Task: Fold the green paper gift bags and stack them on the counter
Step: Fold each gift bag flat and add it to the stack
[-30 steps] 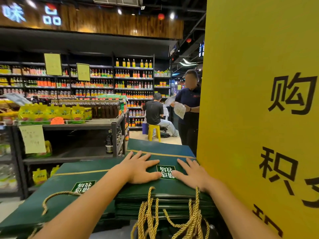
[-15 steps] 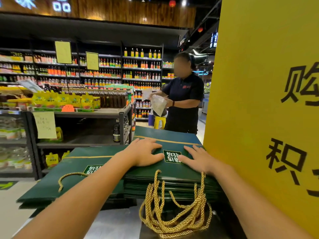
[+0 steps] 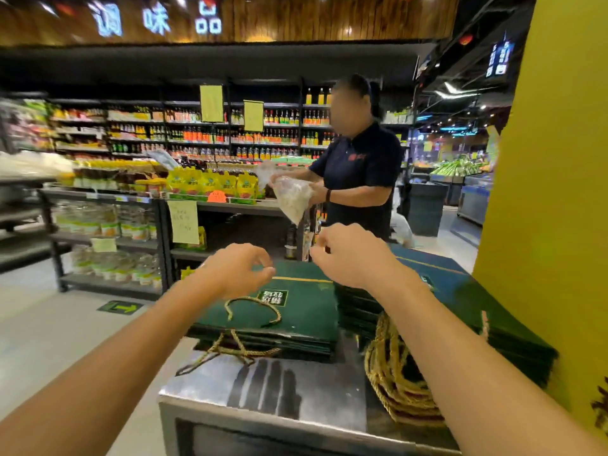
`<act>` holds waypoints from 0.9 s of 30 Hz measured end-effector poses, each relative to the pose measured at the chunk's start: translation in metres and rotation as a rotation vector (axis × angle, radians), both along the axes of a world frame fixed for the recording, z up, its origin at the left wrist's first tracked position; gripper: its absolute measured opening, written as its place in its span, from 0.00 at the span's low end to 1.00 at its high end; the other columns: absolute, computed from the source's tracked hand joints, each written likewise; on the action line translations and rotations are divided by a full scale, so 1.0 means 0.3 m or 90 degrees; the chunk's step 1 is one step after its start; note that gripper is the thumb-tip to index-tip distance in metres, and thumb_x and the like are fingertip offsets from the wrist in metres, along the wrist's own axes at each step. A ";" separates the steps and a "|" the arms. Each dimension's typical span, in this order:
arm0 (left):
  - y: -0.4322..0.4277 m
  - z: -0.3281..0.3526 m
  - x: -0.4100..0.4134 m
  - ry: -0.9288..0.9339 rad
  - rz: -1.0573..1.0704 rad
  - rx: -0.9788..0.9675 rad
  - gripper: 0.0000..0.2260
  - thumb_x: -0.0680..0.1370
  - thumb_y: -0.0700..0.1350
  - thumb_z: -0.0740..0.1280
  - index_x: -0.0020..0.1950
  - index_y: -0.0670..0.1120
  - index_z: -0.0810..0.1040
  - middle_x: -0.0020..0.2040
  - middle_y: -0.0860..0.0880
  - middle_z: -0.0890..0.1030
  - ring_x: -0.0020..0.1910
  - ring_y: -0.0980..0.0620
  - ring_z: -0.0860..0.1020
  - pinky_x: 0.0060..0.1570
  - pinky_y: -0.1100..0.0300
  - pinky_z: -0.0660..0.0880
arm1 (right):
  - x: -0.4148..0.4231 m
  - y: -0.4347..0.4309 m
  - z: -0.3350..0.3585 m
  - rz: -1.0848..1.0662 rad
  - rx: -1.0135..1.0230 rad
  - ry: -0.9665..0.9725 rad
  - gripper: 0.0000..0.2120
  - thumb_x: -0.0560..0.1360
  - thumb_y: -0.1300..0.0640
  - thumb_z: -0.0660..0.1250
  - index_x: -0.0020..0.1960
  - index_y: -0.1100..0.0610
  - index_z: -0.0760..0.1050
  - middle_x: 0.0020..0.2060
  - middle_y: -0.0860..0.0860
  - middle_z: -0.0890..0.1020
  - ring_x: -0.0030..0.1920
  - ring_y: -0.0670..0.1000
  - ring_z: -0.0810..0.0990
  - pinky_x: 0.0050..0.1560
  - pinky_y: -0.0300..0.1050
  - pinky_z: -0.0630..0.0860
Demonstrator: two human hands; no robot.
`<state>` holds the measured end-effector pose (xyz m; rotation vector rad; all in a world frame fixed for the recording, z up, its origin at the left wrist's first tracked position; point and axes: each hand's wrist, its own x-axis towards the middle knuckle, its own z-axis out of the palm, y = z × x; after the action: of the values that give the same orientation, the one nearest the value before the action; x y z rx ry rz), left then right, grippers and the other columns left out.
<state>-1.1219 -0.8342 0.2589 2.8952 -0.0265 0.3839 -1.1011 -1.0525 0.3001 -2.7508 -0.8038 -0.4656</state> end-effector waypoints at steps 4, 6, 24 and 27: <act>0.180 -0.118 -0.119 0.029 0.083 -0.096 0.12 0.82 0.54 0.64 0.59 0.51 0.82 0.56 0.54 0.82 0.53 0.55 0.79 0.57 0.54 0.77 | -0.084 0.218 -0.081 0.053 -0.030 -0.040 0.12 0.83 0.48 0.57 0.51 0.55 0.73 0.47 0.52 0.78 0.49 0.58 0.78 0.46 0.50 0.70; 0.252 -0.182 -0.157 0.028 0.125 -0.123 0.11 0.82 0.53 0.65 0.58 0.50 0.82 0.56 0.52 0.83 0.52 0.54 0.80 0.57 0.52 0.79 | -0.093 0.296 -0.145 0.049 -0.054 -0.006 0.10 0.83 0.50 0.57 0.48 0.55 0.69 0.46 0.52 0.75 0.46 0.57 0.75 0.45 0.50 0.68; 0.351 -0.418 -0.092 -0.084 0.301 -0.307 0.23 0.78 0.58 0.70 0.32 0.42 0.79 0.27 0.46 0.76 0.30 0.47 0.76 0.33 0.57 0.69 | 0.026 0.175 -0.474 -0.224 0.085 0.306 0.45 0.80 0.31 0.55 0.79 0.67 0.53 0.76 0.61 0.64 0.72 0.60 0.69 0.59 0.48 0.69; 0.349 -0.429 -0.084 -0.097 0.289 -0.315 0.20 0.78 0.56 0.70 0.36 0.41 0.83 0.29 0.43 0.79 0.33 0.44 0.79 0.33 0.58 0.69 | 0.038 0.167 -0.502 -0.237 0.132 0.305 0.46 0.77 0.29 0.60 0.77 0.66 0.59 0.71 0.60 0.71 0.69 0.62 0.71 0.60 0.48 0.70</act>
<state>-1.1472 -0.7296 0.1303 2.3548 0.6180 0.5887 -1.0898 -1.0024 0.1495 -2.6442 -0.1222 0.0567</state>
